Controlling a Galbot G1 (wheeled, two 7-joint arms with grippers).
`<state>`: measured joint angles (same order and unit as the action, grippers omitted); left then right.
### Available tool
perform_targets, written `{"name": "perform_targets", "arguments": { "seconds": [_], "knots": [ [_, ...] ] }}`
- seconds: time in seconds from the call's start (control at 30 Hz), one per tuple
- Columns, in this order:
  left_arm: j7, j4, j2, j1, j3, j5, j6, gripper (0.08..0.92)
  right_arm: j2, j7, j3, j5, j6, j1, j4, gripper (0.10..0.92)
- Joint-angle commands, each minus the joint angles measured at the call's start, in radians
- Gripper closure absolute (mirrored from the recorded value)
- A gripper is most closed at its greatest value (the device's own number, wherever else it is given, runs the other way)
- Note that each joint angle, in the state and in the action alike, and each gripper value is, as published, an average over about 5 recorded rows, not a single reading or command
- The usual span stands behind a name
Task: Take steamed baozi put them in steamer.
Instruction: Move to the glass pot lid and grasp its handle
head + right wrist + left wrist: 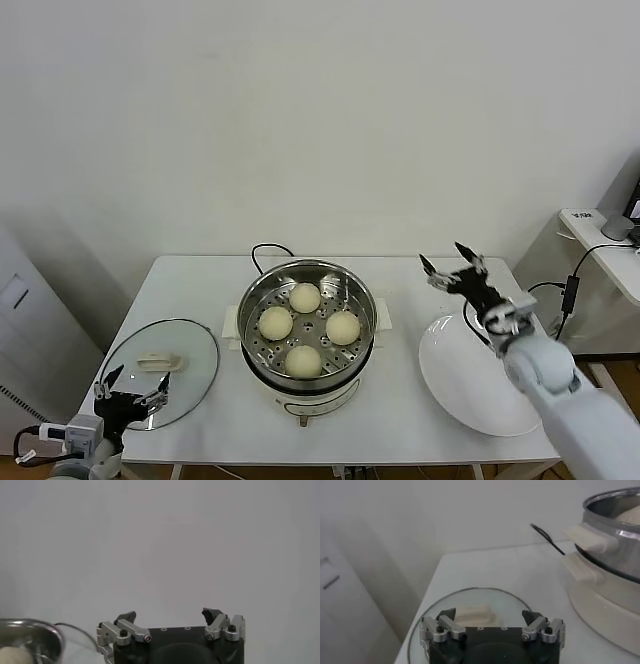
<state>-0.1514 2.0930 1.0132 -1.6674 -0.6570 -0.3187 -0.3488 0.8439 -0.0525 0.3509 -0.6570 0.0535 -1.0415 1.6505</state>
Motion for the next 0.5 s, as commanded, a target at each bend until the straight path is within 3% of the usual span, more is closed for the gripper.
{"name": "perform_targets", "arguments": {
  "seconds": [0.03,0.3,0.5],
  "knots": [
    [0.037,-0.110,0.021,0.000,-0.012,0.698,0.271,0.177,0.243,-0.006,0.313,0.155,0.091,-0.297,0.016,0.203],
    [-0.034,-0.272,0.072,0.015,-0.009,1.222,0.502,0.177,0.335,-0.039,0.340,0.203,0.107,-0.317,-0.003,0.203],
    [-0.153,-0.422,0.116,0.085,-0.023,1.520,0.635,0.177,0.357,-0.042,0.350,0.218,0.110,-0.318,-0.014,0.203]
  ]
}}
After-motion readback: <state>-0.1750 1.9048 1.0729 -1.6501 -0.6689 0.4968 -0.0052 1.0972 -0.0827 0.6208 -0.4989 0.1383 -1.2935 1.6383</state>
